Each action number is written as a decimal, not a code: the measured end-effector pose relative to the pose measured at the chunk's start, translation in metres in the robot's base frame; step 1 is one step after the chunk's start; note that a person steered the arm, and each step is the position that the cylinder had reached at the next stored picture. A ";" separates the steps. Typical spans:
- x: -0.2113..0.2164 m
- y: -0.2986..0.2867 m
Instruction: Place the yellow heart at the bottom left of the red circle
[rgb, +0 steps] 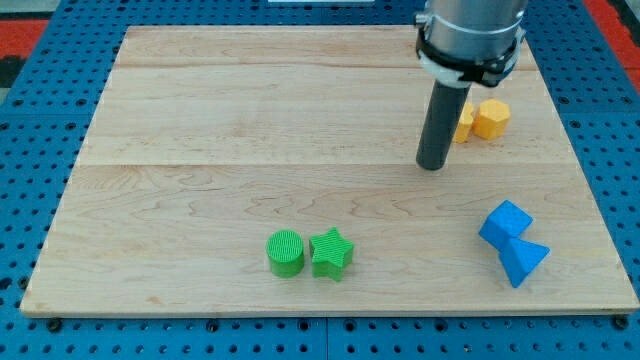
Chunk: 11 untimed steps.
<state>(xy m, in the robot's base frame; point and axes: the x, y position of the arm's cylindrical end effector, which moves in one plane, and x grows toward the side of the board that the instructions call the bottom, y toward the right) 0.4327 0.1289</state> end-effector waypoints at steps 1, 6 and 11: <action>-0.037 0.009; -0.026 0.040; -0.061 0.044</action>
